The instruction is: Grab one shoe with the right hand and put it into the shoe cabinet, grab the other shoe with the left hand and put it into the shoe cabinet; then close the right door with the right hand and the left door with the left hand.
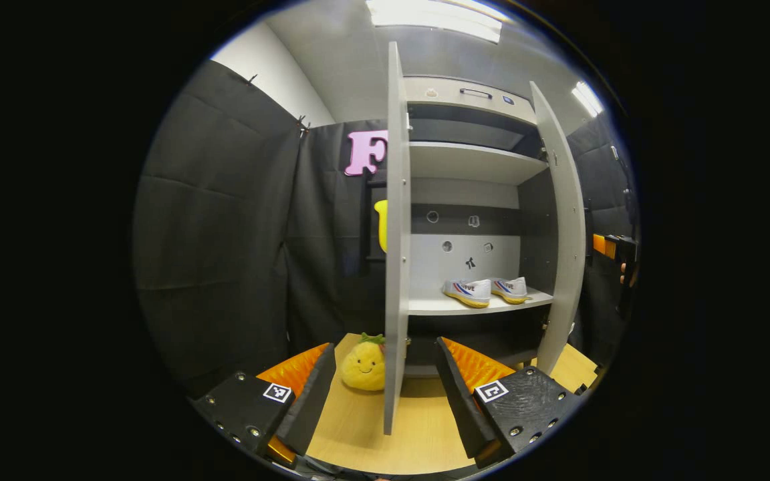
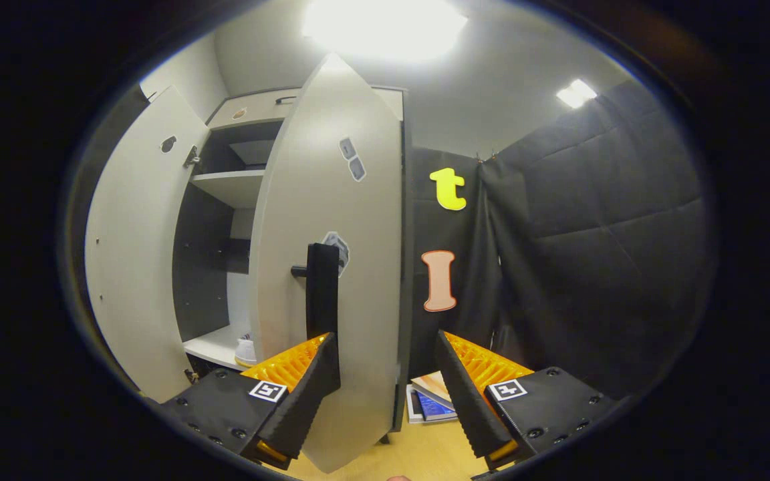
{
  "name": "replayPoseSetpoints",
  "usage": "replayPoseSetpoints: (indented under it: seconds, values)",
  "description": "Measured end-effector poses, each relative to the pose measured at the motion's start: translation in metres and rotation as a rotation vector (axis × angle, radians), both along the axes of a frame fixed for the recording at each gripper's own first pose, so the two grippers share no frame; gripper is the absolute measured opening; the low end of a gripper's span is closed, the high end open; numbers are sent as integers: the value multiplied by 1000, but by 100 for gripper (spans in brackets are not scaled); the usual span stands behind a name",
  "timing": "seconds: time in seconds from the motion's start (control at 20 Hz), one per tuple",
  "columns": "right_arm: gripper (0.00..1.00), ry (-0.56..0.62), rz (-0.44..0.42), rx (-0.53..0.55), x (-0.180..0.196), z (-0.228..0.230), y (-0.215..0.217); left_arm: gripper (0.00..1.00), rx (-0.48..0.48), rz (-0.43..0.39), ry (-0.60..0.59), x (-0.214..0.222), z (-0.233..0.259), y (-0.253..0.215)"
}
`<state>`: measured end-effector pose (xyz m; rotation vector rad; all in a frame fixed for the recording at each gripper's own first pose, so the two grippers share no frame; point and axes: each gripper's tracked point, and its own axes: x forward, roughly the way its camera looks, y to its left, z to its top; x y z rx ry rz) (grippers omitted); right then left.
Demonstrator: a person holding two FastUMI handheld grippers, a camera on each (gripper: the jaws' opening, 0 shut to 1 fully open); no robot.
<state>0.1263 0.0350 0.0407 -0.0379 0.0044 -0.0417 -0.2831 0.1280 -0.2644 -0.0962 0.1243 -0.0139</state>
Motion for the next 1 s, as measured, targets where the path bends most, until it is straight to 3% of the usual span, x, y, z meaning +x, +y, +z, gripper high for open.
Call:
replayPoseSetpoints:
  seconds: [0.2,0.6,1.0]
  values:
    - [96,-1,44,-4,9,-4,21,80,25,61,7,5,2,30]
    - [96,34,69,-21,-4,-27,12,80,4,180,-35,62,40,105]
    - [96,84,28,-49,-19,-56,-19,81,-27,181,-43,117,57,111]
